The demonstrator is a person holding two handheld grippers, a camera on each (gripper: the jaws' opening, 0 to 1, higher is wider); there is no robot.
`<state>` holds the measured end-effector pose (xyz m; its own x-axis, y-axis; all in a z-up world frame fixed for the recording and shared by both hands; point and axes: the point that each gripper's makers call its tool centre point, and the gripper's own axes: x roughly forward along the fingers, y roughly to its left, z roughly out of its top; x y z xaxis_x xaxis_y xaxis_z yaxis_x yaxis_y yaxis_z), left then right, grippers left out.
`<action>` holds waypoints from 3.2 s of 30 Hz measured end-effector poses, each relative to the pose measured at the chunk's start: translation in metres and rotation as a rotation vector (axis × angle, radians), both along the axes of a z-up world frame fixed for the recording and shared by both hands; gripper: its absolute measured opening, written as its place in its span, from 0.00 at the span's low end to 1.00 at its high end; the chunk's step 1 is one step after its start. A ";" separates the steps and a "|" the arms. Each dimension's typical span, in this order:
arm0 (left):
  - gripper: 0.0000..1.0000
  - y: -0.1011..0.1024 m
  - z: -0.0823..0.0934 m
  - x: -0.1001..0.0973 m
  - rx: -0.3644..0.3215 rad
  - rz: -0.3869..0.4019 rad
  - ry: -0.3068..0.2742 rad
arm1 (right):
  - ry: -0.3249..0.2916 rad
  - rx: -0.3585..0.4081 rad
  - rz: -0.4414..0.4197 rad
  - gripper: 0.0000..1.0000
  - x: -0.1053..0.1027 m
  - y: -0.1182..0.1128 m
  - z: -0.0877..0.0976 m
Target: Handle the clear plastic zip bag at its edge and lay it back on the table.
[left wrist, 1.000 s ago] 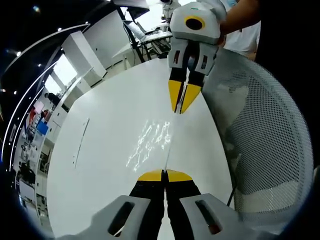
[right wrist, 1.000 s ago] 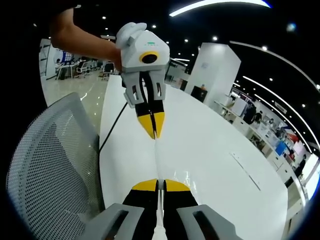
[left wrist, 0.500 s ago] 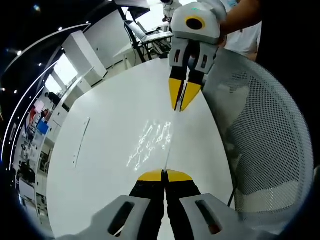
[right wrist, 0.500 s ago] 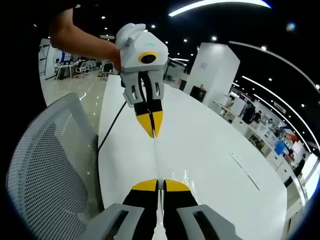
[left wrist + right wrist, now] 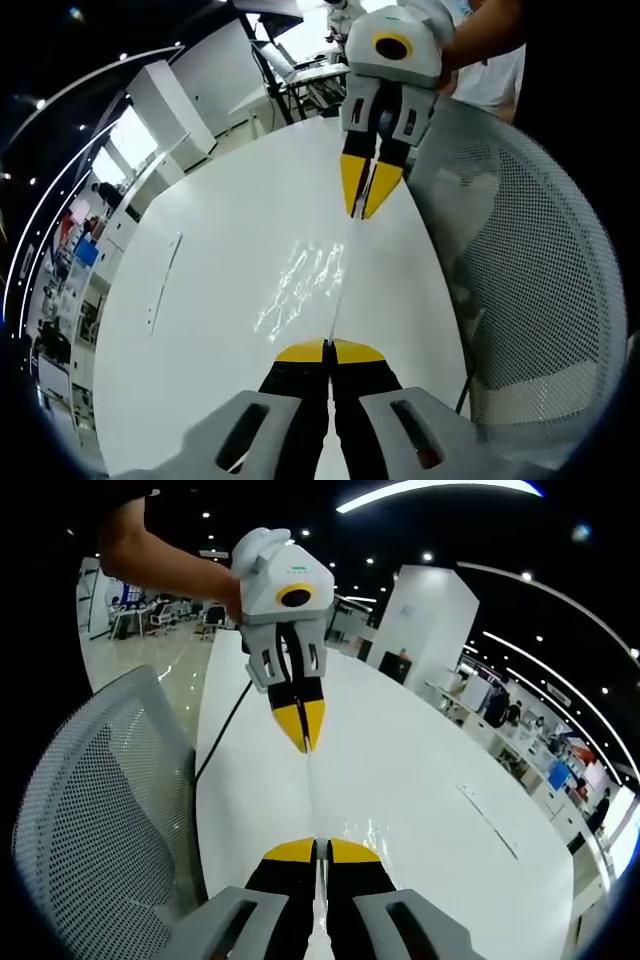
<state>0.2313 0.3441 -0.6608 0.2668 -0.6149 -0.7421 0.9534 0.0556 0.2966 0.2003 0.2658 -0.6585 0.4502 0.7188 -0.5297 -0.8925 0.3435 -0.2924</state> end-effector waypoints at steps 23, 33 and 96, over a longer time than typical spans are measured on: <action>0.00 0.003 0.001 0.002 -0.001 0.010 -0.001 | -0.003 -0.003 -0.006 0.00 0.001 -0.004 0.001; 0.00 0.004 0.001 0.003 -0.001 0.016 0.000 | -0.004 0.000 -0.009 0.00 0.000 -0.004 0.001; 0.00 0.013 0.006 0.010 -0.003 0.038 -0.011 | -0.005 0.000 -0.022 0.00 0.000 -0.010 0.001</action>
<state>0.2408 0.3568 -0.6553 0.2981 -0.6066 -0.7370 0.9473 0.0932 0.3064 0.1999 0.2554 -0.6571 0.4688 0.7086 -0.5274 -0.8831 0.3634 -0.2968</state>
